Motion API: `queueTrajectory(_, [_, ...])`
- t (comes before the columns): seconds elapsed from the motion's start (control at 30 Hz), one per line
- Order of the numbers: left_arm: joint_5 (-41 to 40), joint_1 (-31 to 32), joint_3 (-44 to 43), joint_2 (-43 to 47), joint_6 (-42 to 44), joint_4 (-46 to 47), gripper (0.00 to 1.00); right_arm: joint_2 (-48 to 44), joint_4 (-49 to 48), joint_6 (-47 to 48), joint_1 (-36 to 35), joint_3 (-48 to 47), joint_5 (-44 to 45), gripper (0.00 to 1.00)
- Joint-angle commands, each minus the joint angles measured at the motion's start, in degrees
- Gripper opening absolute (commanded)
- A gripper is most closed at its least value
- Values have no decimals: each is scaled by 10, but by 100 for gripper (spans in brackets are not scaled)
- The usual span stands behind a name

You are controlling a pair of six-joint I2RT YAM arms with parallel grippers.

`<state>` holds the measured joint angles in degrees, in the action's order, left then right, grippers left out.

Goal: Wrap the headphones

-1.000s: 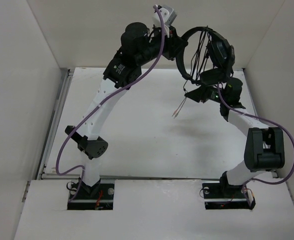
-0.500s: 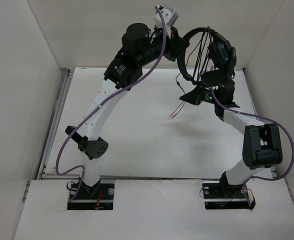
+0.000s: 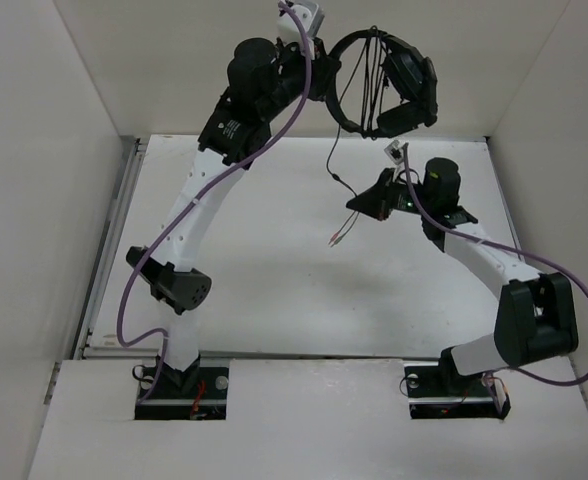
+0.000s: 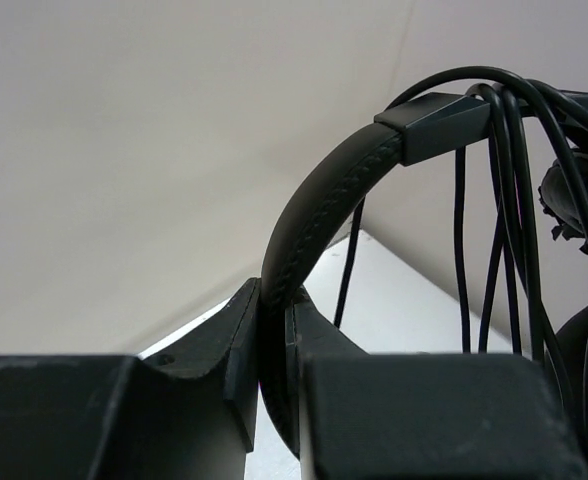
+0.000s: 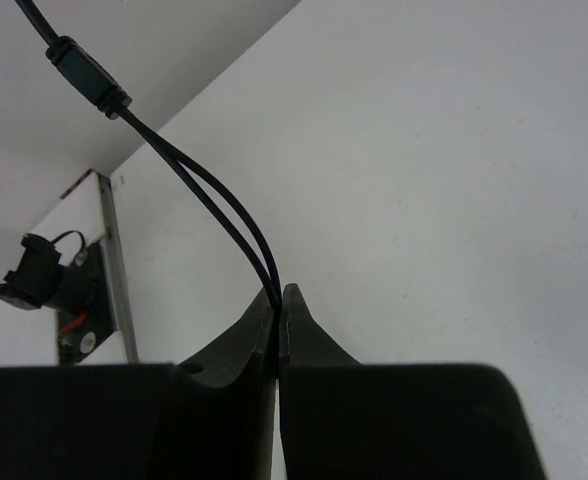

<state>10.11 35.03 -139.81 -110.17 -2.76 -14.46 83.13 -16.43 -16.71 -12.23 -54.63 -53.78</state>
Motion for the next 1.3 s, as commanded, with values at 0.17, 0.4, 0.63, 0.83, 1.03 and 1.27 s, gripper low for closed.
queueTrajectory(0.17, [-32, -51, 23, 1, 27, 78, 2, -53, 168, 229, -52, -29, 185, 0])
queueTrajectory(0.4, [-36, -78, 38, 3, 47, 87, 2, -66, 184, 277, -71, -38, 280, 0])
queueTrajectory(0.63, [-43, -90, 55, 0, 65, 96, 2, -75, 213, 328, -94, -58, 315, 0])
queueTrajectory(0.83, [-62, -95, 79, -10, 77, 118, 2, -77, 250, 395, -155, -88, 358, 0])
queueTrajectory(1.03, [-75, -103, 102, -17, 94, 128, 2, -85, 264, 430, -167, -117, 392, 0])
queueTrajectory(1.27, [-91, -117, 119, -31, 114, 136, 2, -94, 280, 505, -177, -161, 456, 0])
